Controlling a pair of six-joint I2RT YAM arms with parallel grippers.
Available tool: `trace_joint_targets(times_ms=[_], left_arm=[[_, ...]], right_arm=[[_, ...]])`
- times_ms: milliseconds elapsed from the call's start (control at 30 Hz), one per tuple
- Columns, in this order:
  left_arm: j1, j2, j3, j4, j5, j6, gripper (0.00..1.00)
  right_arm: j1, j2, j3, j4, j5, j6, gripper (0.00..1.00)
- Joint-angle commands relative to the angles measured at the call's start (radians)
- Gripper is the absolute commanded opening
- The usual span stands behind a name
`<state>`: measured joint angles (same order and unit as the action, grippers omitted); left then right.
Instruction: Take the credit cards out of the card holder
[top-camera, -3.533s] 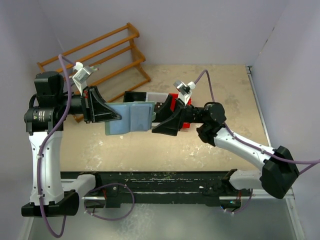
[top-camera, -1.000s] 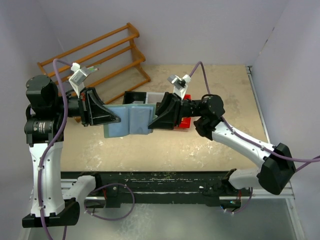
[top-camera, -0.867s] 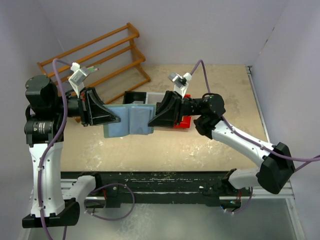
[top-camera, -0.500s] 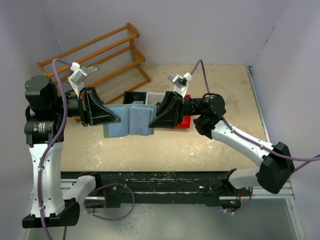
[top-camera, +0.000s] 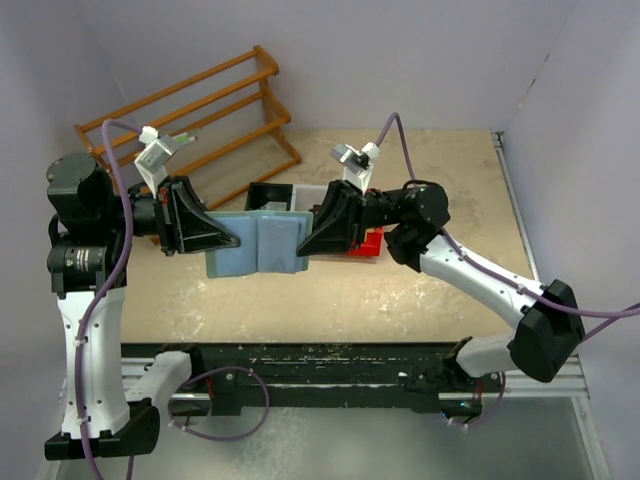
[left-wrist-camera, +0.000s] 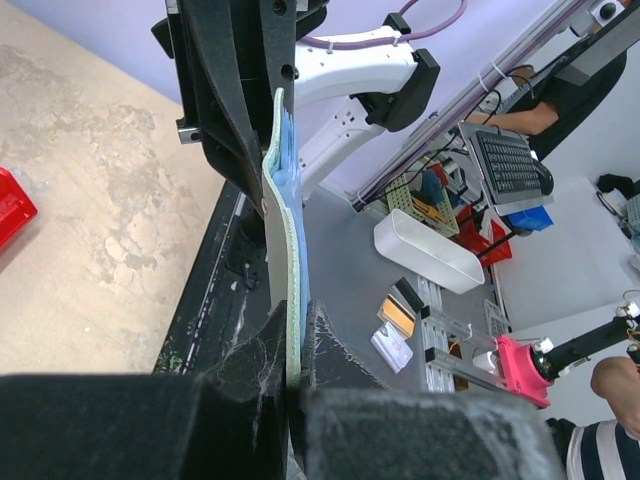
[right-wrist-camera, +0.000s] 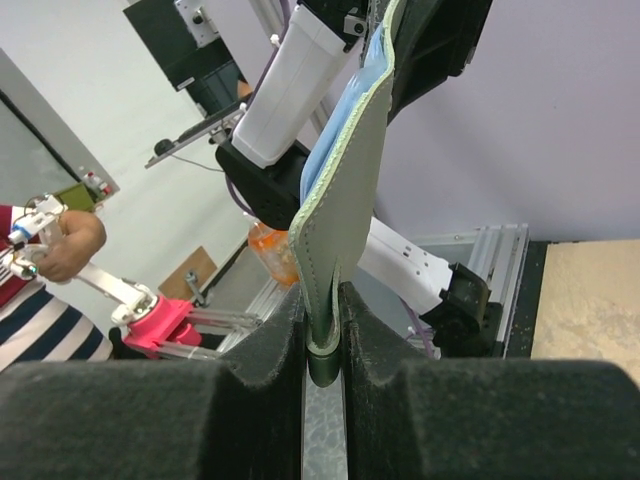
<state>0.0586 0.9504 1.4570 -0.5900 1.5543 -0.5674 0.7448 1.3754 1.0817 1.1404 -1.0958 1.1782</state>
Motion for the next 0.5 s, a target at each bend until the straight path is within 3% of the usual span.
trace_joint_targets(times_ms=[0,300,467], left_arm=[[0.002,-0.007,-0.001,0.047,0.158,-0.025,0.0],[0.002,-0.016,-0.006,0.047,0.158,-0.024,0.0],[0.001,-0.015,-0.007,0.046,0.161,-0.024,0.0]], right_arm=[[-0.002,-0.006,0.059,0.029,-0.006,-0.002,0.13],[0.013,-0.047,0.058,-0.216,0.16,-0.208,0.15],[0.058,-0.074,0.12,-0.461,0.248,-0.391,0.18]])
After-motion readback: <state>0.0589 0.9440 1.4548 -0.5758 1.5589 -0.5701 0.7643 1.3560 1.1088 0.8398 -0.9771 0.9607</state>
